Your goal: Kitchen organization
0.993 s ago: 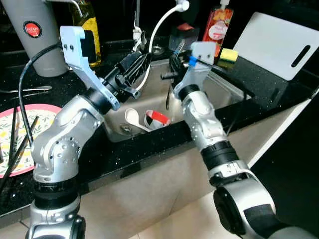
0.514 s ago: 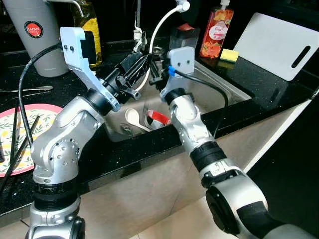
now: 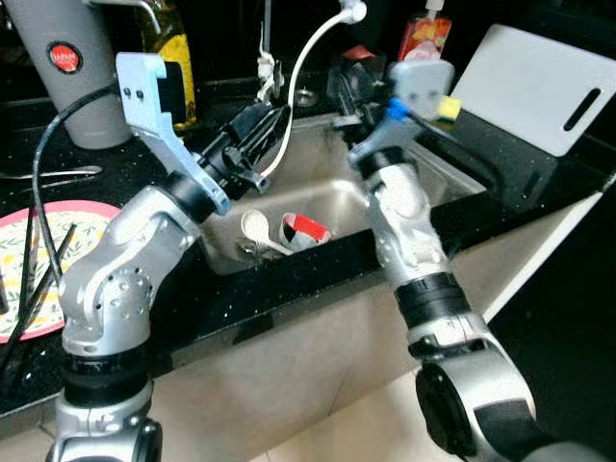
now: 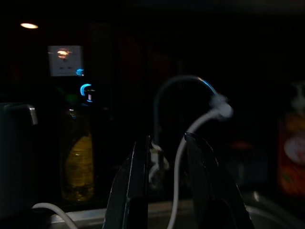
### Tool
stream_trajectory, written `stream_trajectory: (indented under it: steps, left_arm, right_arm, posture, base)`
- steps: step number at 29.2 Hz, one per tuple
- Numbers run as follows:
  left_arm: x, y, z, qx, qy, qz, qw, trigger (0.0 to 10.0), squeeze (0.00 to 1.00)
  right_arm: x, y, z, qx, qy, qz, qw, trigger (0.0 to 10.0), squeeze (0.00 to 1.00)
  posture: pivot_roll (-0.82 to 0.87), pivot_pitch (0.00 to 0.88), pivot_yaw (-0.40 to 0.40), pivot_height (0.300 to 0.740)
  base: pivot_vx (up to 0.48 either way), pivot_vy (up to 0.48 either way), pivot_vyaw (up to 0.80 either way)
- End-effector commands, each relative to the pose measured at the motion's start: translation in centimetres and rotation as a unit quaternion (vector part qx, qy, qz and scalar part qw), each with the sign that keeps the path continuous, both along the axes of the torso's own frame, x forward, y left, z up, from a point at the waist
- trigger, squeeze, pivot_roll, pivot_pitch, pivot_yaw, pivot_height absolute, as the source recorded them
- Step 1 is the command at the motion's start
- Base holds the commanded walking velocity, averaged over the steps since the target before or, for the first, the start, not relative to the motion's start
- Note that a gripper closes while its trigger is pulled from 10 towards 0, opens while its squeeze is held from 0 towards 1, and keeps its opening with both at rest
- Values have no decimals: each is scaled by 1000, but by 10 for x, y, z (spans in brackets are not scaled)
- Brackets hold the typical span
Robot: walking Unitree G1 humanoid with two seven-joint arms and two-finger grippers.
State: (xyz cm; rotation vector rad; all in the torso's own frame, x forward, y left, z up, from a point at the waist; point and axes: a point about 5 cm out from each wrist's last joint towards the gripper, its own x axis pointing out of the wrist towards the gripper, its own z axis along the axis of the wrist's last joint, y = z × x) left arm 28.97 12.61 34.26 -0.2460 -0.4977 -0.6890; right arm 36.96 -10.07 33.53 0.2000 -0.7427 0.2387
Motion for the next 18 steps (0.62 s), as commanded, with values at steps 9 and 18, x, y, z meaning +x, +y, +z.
stream_trajectory:
  steps: [9,18]
  left_arm:
    - [21,25,2,-4,15,106,994,10000,0]
    - [30,35,0,-11,26,169,985,10000,0]
  right_arm:
    - [-33,-26,21,87,-25,45,995,10000,0]
    - [-53,-36,28,105,-20,83,991,10000,0]
  posture:
    - [-87,115,-32,740]
    - [-90,116,-32,740]
  base:
    - [0,0,0]
    - [0,0,0]
